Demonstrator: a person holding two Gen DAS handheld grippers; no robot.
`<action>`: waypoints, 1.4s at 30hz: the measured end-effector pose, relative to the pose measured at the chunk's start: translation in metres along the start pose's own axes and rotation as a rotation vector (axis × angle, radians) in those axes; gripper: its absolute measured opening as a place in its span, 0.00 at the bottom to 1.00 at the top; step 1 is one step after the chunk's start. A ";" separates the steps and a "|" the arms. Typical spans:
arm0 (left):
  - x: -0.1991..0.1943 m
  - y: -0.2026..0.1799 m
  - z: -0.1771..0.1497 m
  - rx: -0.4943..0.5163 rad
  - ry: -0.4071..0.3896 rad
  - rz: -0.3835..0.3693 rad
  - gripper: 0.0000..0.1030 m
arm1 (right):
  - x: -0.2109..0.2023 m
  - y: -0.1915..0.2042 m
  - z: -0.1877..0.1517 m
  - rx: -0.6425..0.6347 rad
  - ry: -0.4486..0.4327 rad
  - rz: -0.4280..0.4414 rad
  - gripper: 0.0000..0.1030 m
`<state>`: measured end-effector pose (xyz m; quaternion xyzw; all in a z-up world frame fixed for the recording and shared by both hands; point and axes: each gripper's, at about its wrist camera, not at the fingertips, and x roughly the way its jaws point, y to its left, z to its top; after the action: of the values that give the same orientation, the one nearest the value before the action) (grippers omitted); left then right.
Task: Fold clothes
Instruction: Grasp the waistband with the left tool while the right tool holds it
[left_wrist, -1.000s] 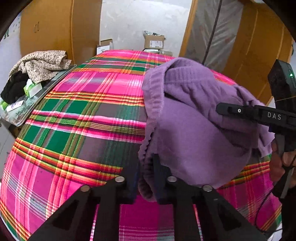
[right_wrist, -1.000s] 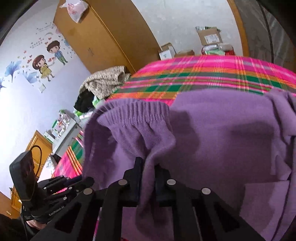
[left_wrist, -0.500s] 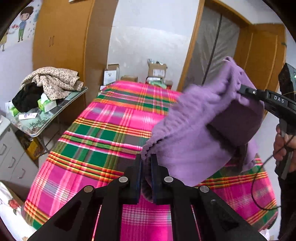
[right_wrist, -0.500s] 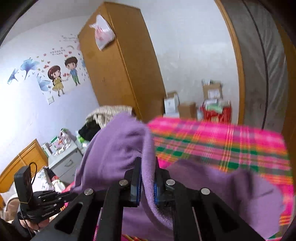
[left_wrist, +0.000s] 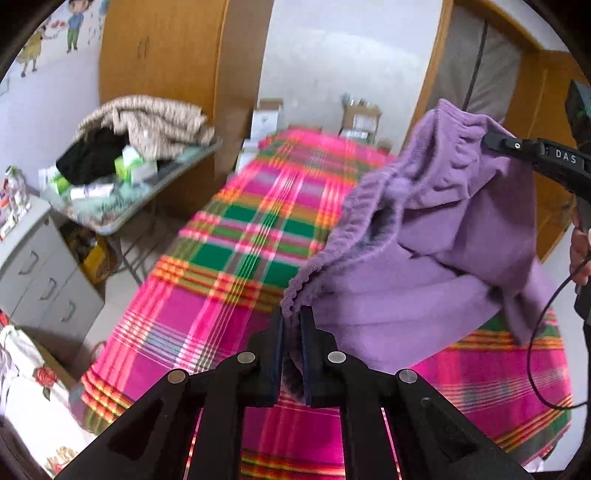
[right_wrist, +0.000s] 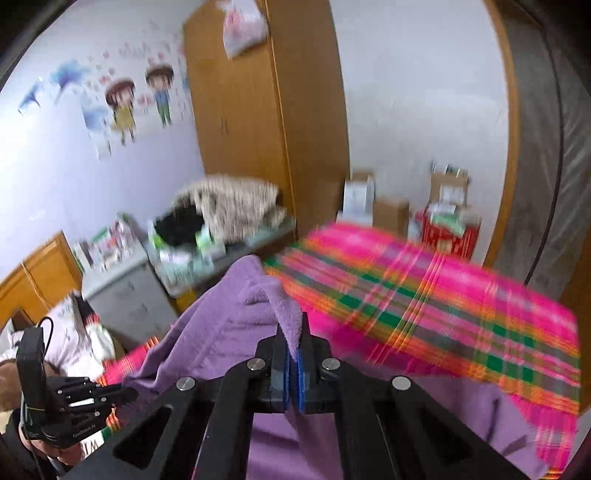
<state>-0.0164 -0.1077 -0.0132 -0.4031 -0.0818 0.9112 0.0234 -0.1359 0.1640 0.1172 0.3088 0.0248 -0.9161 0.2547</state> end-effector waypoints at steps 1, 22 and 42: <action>0.006 0.001 -0.002 -0.004 0.018 -0.003 0.08 | 0.005 -0.002 -0.003 0.007 0.014 0.002 0.03; 0.012 -0.010 -0.013 0.039 0.042 -0.015 0.13 | 0.077 -0.040 -0.063 0.101 0.288 0.062 0.43; 0.010 0.036 0.008 0.010 0.028 0.105 0.10 | 0.124 0.016 0.032 -0.039 0.118 -0.032 0.09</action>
<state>-0.0285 -0.1435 -0.0210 -0.4192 -0.0554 0.9059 -0.0214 -0.2299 0.0881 0.0732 0.3566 0.0625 -0.8996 0.2442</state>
